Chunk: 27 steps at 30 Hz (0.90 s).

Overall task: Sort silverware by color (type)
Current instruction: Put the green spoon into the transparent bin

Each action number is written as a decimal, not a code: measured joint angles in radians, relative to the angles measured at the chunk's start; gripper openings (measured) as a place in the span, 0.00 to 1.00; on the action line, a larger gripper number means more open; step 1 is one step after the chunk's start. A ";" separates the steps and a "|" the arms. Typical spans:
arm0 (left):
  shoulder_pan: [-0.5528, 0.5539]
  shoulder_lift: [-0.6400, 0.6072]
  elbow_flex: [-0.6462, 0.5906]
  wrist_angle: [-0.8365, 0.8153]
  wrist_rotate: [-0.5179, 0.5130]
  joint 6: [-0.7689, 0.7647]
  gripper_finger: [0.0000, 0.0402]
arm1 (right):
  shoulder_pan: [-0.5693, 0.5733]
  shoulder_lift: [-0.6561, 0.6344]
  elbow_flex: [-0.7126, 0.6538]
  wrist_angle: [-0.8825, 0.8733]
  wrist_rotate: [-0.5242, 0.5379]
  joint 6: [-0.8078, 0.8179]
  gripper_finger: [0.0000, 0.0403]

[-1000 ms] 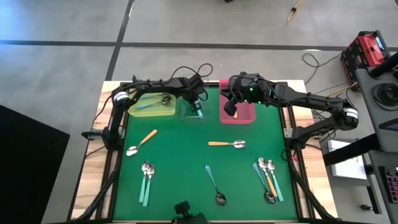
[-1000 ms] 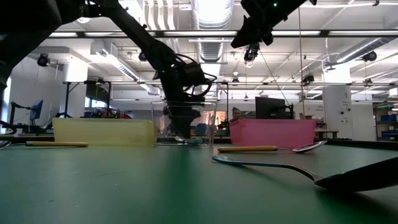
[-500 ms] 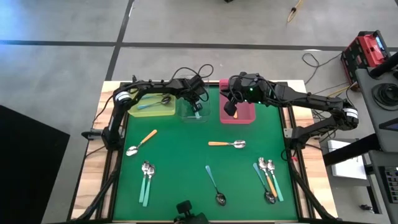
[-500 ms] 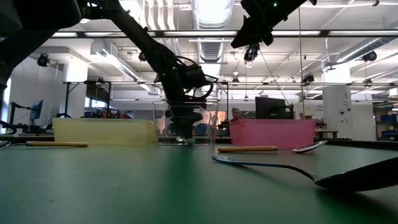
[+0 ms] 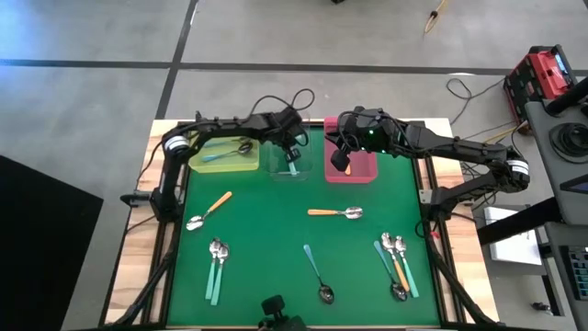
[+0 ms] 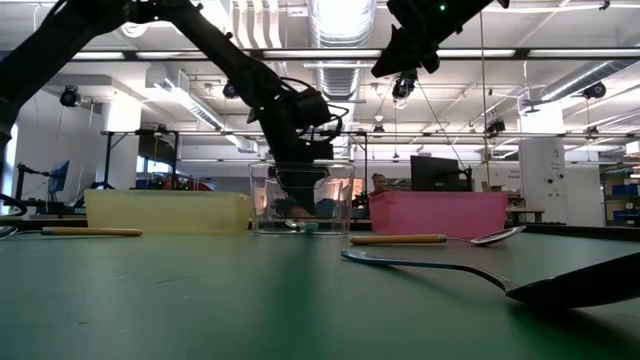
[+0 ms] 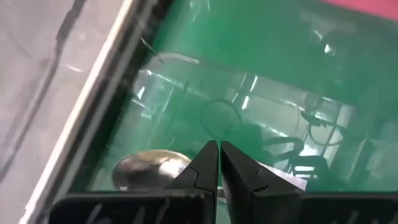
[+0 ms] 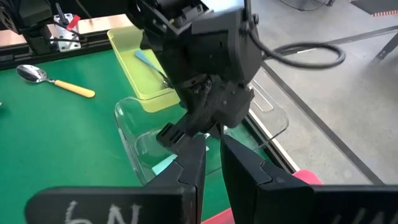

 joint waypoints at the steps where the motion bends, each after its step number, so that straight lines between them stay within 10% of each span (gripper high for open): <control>1: 0.000 -0.007 0.000 0.001 0.000 0.003 0.00 | 0.000 0.000 0.000 0.000 0.000 0.000 0.11; 27: 0.007 -0.006 -0.038 -0.058 -0.009 0.039 0.00 | 0.000 0.000 0.000 0.000 0.000 0.027 0.11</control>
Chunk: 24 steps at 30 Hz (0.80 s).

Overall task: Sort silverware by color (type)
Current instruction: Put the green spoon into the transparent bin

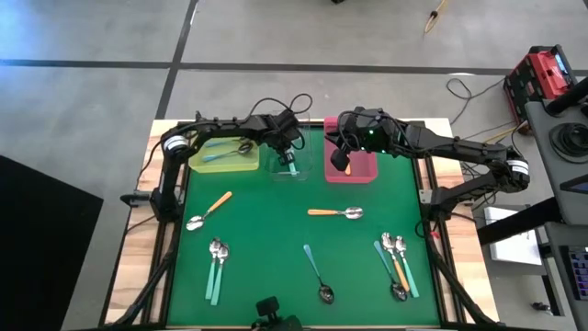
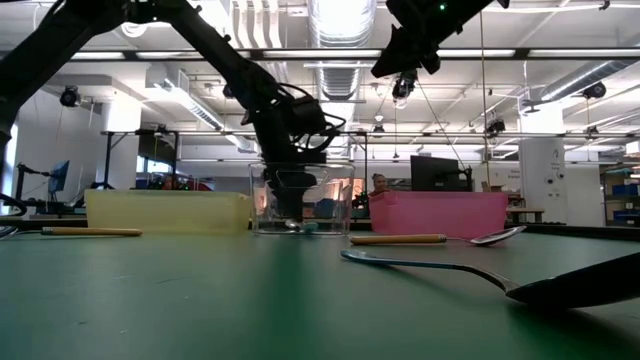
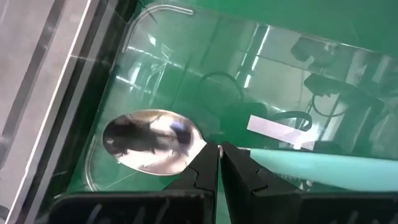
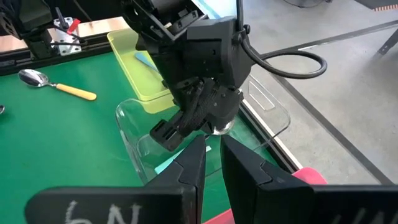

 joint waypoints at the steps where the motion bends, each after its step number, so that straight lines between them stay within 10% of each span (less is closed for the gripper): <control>1: 0.000 0.000 0.000 0.003 0.000 0.000 0.00 | 0.000 0.000 0.000 0.000 0.000 0.005 0.11; 24: -0.002 -0.004 -0.006 0.119 0.102 -0.035 0.00 | 0.000 0.000 0.000 0.000 0.000 0.005 0.11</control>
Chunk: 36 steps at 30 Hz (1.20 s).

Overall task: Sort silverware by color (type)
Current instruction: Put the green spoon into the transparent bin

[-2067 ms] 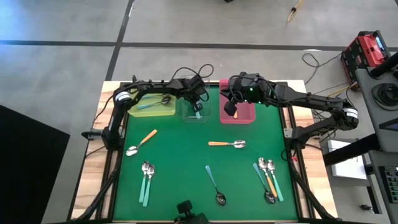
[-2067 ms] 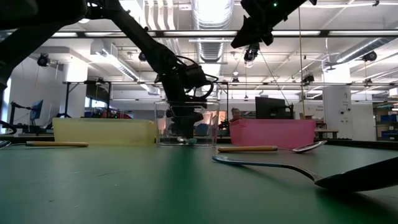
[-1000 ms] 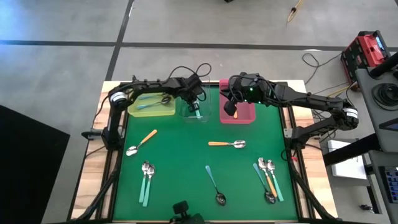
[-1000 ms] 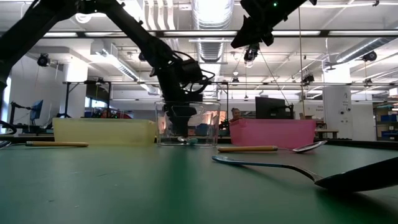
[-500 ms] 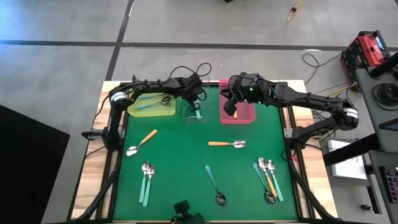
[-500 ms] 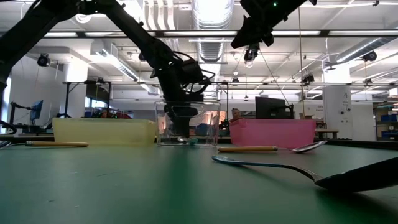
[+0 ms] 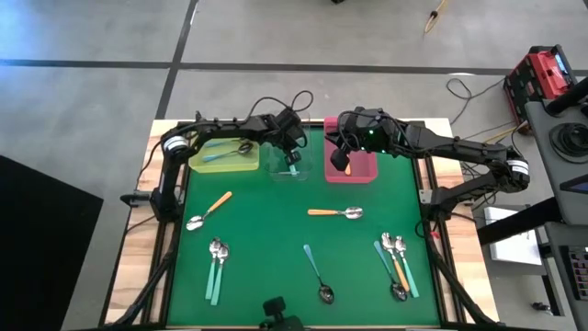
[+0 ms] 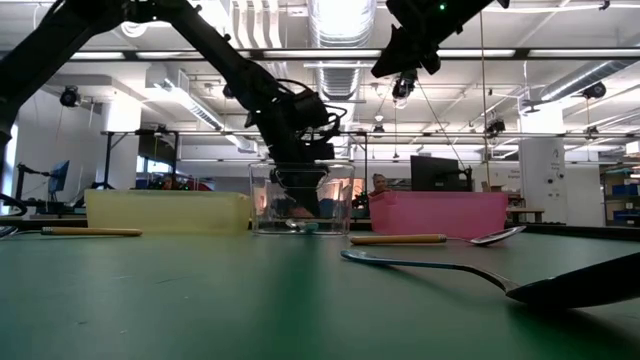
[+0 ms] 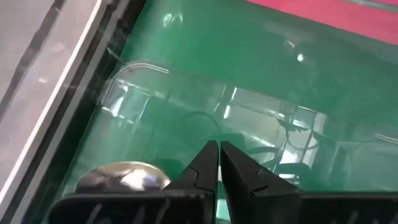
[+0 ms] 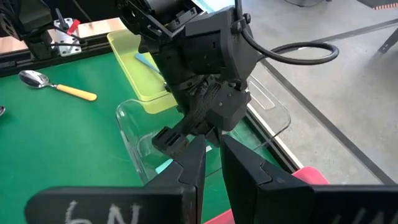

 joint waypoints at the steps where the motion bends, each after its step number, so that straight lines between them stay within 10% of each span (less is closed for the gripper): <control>1: 0.000 -0.006 0.000 -0.003 -0.015 0.000 0.00 | 0.000 0.000 0.000 0.000 0.000 0.000 0.11; 36: 0.012 0.016 0.001 -0.078 -0.067 0.082 0.00 | 0.000 0.000 0.000 0.000 0.000 0.000 0.11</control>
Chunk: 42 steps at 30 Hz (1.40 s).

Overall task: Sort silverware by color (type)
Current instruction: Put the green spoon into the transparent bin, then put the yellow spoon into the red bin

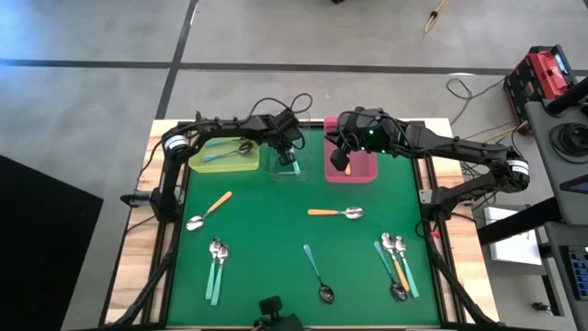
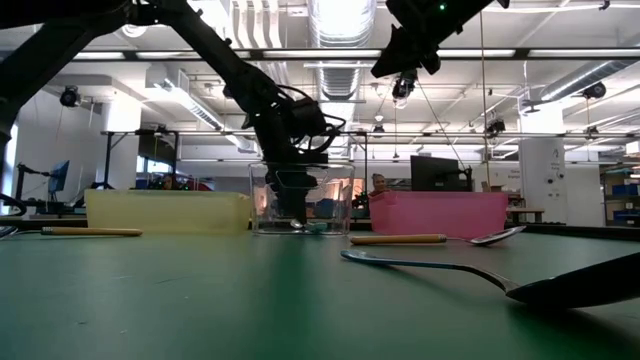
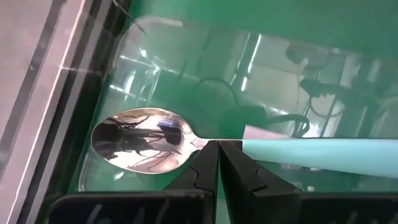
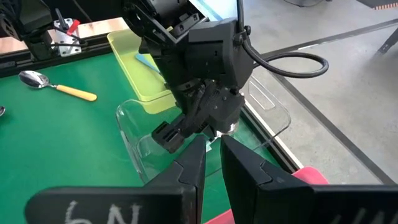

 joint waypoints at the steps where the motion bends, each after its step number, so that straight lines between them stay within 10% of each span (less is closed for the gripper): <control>1: 0.000 0.001 0.000 0.008 0.000 0.000 0.00 | 0.000 0.000 0.000 0.000 0.000 0.000 0.11; 42: 0.002 -0.082 -0.006 0.053 -0.009 0.038 0.00 | 0.000 0.000 -0.009 0.003 0.001 -0.022 0.11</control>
